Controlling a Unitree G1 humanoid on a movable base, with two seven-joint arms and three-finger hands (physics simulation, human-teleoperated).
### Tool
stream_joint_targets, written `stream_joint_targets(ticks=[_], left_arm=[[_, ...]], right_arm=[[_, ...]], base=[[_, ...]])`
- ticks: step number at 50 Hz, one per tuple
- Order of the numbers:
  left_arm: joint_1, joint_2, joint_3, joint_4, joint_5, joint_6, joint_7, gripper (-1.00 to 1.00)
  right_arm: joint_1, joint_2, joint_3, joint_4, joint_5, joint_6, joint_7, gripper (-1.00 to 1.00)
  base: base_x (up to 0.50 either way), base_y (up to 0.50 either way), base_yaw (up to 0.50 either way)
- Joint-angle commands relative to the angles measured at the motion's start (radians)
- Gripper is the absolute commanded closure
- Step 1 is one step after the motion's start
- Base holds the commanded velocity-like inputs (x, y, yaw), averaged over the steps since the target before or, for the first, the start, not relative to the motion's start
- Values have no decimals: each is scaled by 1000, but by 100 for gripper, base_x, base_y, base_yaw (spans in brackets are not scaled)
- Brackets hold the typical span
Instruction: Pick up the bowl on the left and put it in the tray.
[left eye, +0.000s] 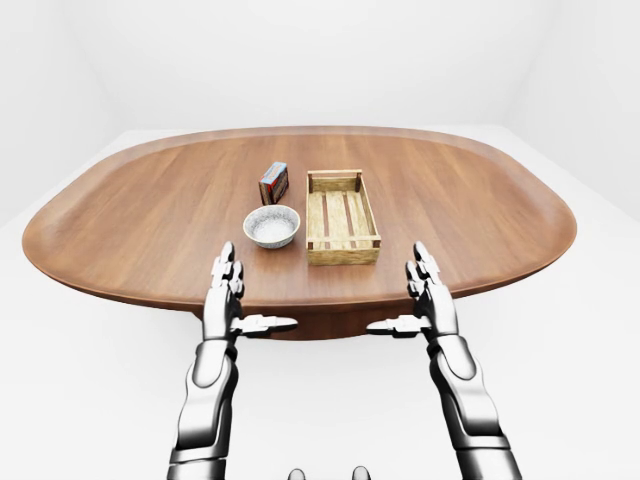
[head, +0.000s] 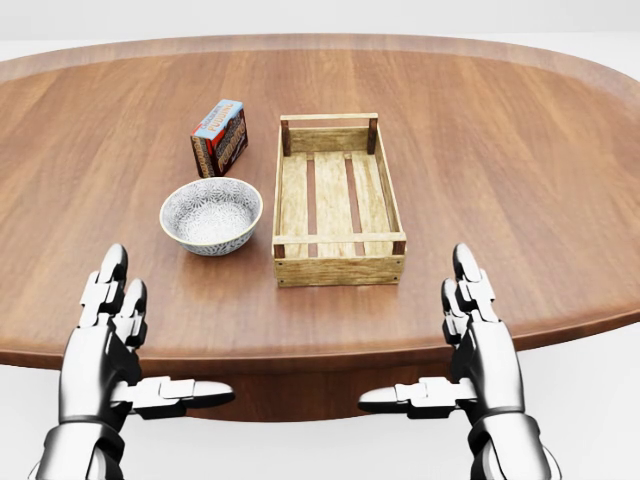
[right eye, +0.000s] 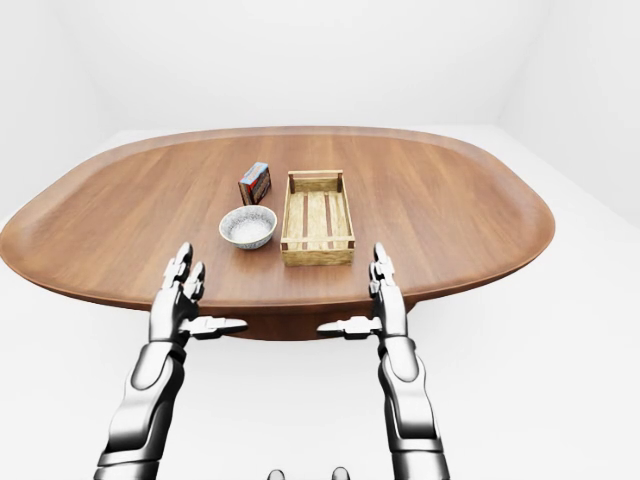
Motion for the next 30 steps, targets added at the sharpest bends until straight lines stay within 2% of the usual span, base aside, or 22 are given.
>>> stream_joint_targets(ticks=[1,17,24,28,30], left_arm=[[21,-11,-40,39,59,-33,0,-100],[21,-12,-40,47,58,-41,10,-100],[29,-15,-25,23,18,-65,11,-100],[29,-14,-10,-12,-20,-39,12,-100],[25,-10,-6,-17,-15,-44,25,-100]], right_arm=[[21,-8,17,1,-40,-18,-31,-100],[21,-7,12,2,-35,-7,-32,-100],[12,-8,11,10,-59,8,-57,-100],[13,-9,10,-5,-51,27,-51,-100],[6,-10,6,-10,-50,43,-56,-100]], base=[[0,0,0],[0,0,0],[0,0,0],[0,0,0],[0,0,0]])
